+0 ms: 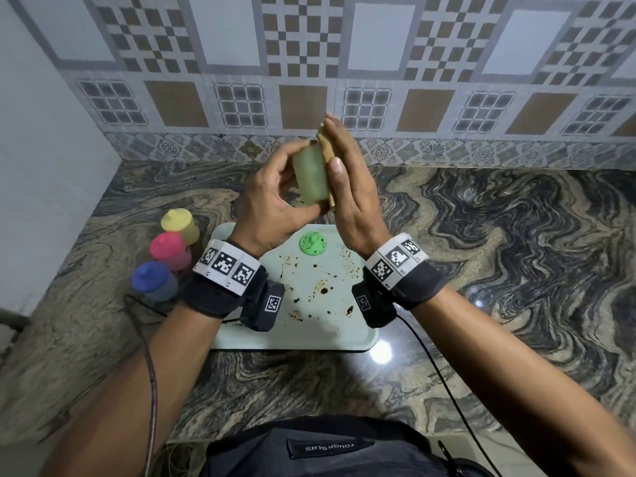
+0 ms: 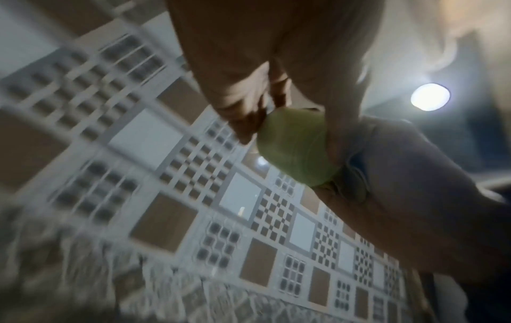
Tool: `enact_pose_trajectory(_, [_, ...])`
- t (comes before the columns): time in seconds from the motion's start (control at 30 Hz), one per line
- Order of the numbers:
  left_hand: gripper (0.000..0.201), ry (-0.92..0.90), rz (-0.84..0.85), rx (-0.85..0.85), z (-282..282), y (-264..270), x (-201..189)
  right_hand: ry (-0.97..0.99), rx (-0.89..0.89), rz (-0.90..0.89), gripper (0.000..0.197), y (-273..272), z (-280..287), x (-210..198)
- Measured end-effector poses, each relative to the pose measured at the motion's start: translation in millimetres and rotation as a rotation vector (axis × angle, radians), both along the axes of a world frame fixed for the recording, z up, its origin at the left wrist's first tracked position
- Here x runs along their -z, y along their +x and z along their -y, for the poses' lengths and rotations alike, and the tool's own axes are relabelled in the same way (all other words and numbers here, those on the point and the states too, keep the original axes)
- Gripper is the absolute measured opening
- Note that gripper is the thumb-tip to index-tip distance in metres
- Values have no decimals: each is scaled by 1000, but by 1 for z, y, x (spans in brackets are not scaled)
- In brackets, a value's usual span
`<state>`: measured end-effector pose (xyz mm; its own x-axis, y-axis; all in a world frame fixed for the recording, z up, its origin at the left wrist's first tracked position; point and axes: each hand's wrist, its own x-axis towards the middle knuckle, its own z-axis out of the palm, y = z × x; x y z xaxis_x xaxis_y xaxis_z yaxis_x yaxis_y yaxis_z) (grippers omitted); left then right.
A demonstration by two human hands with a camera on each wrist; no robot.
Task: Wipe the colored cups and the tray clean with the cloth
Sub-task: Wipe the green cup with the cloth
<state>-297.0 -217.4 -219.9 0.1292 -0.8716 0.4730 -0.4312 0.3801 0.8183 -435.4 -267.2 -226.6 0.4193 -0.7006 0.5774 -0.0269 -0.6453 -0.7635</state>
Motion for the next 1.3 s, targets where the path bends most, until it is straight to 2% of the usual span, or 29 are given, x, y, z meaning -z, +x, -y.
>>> enact_pose_trajectory(0.1, [62,24,394,-235,-5,-4,-8,-126,-11,-133,46,-2,1,2])
enact_pose_trajectory(0.17, [51,-18,478,-290,-6,-11,-13,-189,-34,-183,47,0,0,5])
enact_pose_trajectory(0.27, [53,-58,412,-251,-9,-12,-10,-206,-43,-170,47,-3,3,7])
enact_pose_trajectory(0.4, [64,-111,292,-163,-12,-4,-7,-57,-93,-28,48,-8,0,4])
enact_pose_trajectory(0.5, [69,-110,75,-81,-15,-3,-7,95,-106,159,43,-5,-3,4])
enact_pose_trajectory(0.6, [74,-36,-217,24,-15,-10,-8,232,-117,246,39,-4,2,1])
enact_pose_trajectory(0.73, [74,-9,-319,98,-9,-9,-10,324,-1,358,42,-11,12,-5])
enact_pose_trajectory(0.83, [78,-21,-316,98,-7,-7,-9,242,-25,363,44,-12,10,-15])
enact_pose_trajectory(0.93, [80,-38,-229,114,-5,-7,-8,102,-141,185,46,-2,-1,-18])
enact_pose_trajectory(1.0, [78,-22,-43,39,-5,-7,-12,46,-109,79,45,3,-2,-13])
enact_pose_trajectory(1.07, [70,-38,243,-113,-5,-6,-15,-29,-77,-17,44,4,-1,-8])
enact_pose_trajectory(1.13, [59,-59,377,-193,-4,-6,-17,-97,-56,-80,44,4,-1,-4])
enact_pose_trajectory(1.2, [56,-70,323,-191,-6,-5,-17,-142,-79,-66,44,3,1,-5])
enact_pose_trajectory(1.3, [63,-98,192,-123,-8,0,-11,-126,-108,7,45,2,-2,-6])
